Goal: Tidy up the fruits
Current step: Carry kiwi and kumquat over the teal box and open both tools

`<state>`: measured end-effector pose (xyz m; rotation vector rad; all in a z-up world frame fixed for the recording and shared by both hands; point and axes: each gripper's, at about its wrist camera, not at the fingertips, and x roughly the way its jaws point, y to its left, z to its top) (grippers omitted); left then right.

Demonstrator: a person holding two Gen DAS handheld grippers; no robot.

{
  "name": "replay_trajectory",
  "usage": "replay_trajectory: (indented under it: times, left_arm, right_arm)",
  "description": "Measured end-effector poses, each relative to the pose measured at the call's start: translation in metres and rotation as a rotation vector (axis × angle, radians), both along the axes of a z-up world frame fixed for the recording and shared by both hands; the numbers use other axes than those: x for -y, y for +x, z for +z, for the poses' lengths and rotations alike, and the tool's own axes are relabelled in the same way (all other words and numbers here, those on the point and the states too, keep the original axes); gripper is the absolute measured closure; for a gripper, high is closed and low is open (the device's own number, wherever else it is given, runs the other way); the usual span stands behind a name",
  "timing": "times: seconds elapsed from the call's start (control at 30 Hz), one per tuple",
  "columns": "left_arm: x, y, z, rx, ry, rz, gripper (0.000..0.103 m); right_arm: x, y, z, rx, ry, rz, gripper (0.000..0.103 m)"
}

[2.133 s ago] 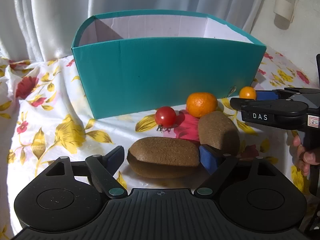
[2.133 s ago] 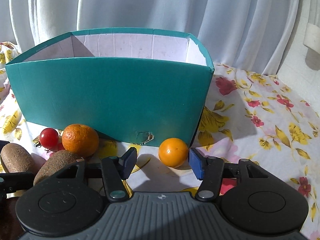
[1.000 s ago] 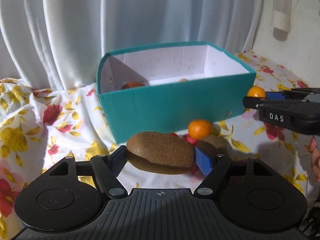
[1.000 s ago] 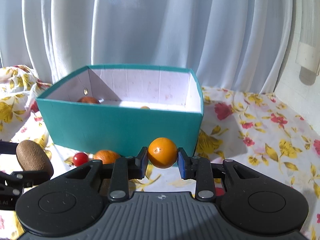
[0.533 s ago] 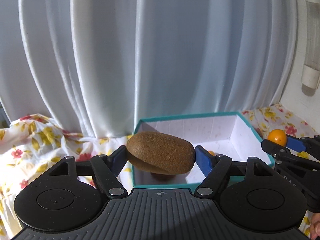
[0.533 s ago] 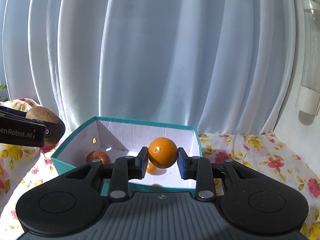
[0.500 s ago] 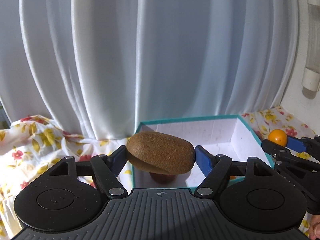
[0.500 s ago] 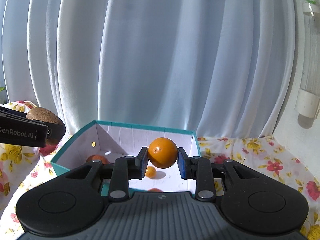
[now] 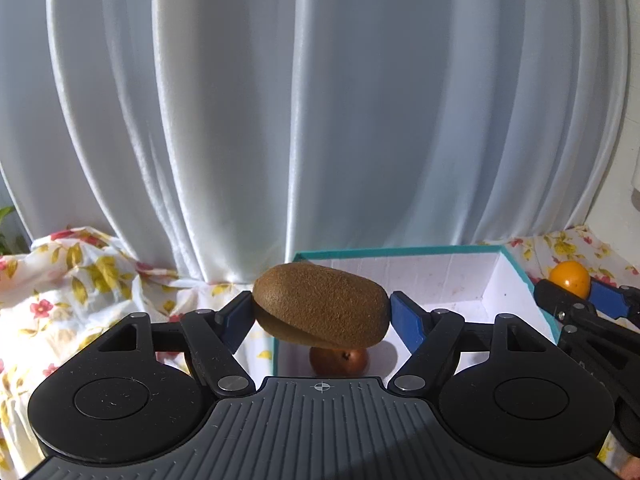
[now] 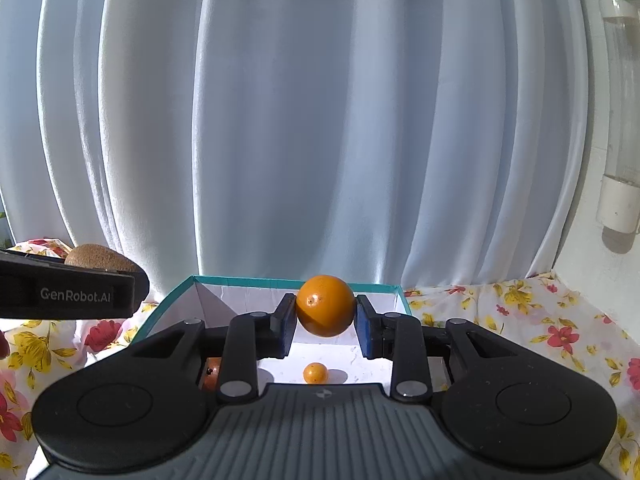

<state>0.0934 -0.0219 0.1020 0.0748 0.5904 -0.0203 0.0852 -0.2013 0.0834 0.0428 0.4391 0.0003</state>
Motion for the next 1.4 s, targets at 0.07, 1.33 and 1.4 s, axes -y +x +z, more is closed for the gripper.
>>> replay_trajectory:
  times: [0.07,1.33,1.4]
  left_arm:
    - [0.000,0.004,-0.005,-0.014,0.000,0.001,0.025]
    - [0.000,0.045,-0.064,-0.181,0.033,-0.004,0.025]
    - [0.000,0.047,-0.066,-0.189,0.034,-0.003,0.025]
  right_arm:
    - [0.002,0.002,-0.001,-0.005,-0.001,-0.008,0.073]
    - [0.006,0.049,-0.052,-0.161,-0.005,-0.021,0.073]
    - [0.006,0.050,-0.056,-0.169,-0.011,-0.018,0.073]
